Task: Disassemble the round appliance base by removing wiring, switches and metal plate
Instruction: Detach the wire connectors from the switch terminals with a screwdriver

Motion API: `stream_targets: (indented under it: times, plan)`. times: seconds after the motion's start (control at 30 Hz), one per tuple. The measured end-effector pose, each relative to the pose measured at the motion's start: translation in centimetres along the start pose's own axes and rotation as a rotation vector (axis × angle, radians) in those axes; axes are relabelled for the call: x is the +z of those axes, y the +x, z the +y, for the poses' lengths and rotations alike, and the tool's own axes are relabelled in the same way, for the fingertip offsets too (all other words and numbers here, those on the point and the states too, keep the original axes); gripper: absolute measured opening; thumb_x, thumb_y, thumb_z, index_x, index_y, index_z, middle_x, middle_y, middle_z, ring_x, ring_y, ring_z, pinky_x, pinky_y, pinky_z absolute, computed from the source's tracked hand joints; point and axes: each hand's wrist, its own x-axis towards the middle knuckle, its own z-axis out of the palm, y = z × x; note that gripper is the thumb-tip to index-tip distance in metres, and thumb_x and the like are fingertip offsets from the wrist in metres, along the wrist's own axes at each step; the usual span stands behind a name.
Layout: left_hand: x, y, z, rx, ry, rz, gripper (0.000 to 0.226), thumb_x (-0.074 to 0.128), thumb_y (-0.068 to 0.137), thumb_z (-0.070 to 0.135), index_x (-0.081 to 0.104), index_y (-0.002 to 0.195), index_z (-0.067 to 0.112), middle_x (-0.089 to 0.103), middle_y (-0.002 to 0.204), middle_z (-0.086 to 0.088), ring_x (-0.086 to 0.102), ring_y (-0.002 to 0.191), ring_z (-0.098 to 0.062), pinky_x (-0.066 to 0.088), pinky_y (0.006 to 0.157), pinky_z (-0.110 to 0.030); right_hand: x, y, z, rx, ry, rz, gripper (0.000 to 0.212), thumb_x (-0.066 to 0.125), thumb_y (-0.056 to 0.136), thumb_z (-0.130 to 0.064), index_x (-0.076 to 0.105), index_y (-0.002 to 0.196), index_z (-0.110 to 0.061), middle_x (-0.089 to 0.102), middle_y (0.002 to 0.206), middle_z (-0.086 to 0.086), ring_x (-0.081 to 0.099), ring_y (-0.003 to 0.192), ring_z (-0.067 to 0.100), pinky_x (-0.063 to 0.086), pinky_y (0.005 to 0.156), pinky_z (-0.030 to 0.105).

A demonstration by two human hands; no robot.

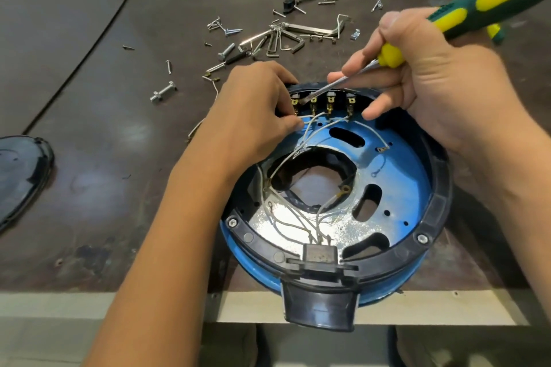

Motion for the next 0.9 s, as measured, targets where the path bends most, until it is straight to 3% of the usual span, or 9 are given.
stream_targets:
  times: [0.13, 0.47, 0.7, 0.9]
  plan:
    - [0.0, 0.0, 0.1, -0.002, 0.021, -0.018, 0.012, 0.08, 0.082, 0.027, 0.083, 0.084, 0.015, 0.063, 0.126, 0.009, 0.06, 0.109, -0.016, 0.048, 0.094, -0.039, 0.4, 0.2, -0.3, 0.098, 0.034, 0.097, 0.032, 0.053, 0.105, -0.021, 0.06, 0.074, -0.011, 0.075, 0.075, 0.011, 0.079, 0.086, 0.034, 0.05, 0.039, 0.021]
    - [0.0, 0.2, 0.0, -0.002, 0.055, -0.031, 0.016, 0.08, 0.084, 0.029, 0.082, 0.085, 0.013, 0.062, 0.126, 0.009, 0.06, 0.105, -0.016, 0.047, 0.092, -0.036, 0.6, 1.2, -0.5, 0.152, 0.04, 0.152, 0.035, 0.051, 0.105, -0.021, 0.058, 0.073, -0.01, 0.075, 0.071, 0.011, 0.079, 0.078, 0.034, 0.033, 0.03, 0.015]
    - [0.0, 0.1, 0.0, -0.008, 0.038, -0.036, 0.017, 0.08, 0.084, 0.028, 0.082, 0.085, 0.012, 0.062, 0.126, 0.009, 0.06, 0.107, -0.016, 0.047, 0.093, -0.036, 0.7, 1.4, -0.4, 0.183, 0.056, 0.148, 0.035, 0.052, 0.104, -0.024, 0.059, 0.072, -0.012, 0.076, 0.072, 0.01, 0.079, 0.079, 0.032, 0.043, 0.034, 0.017]
    - [-0.3, 0.1, 0.3, -0.026, 0.033, -0.034, 0.016, 0.08, 0.083, 0.028, 0.083, 0.089, 0.013, 0.064, 0.129, 0.008, 0.061, 0.107, -0.015, 0.048, 0.093, -0.034, 0.6, 0.5, -0.4, 0.102, 0.071, 0.14, 0.031, 0.057, 0.103, -0.023, 0.062, 0.075, -0.012, 0.076, 0.075, 0.012, 0.079, 0.082, 0.034, 0.053, 0.042, 0.022]
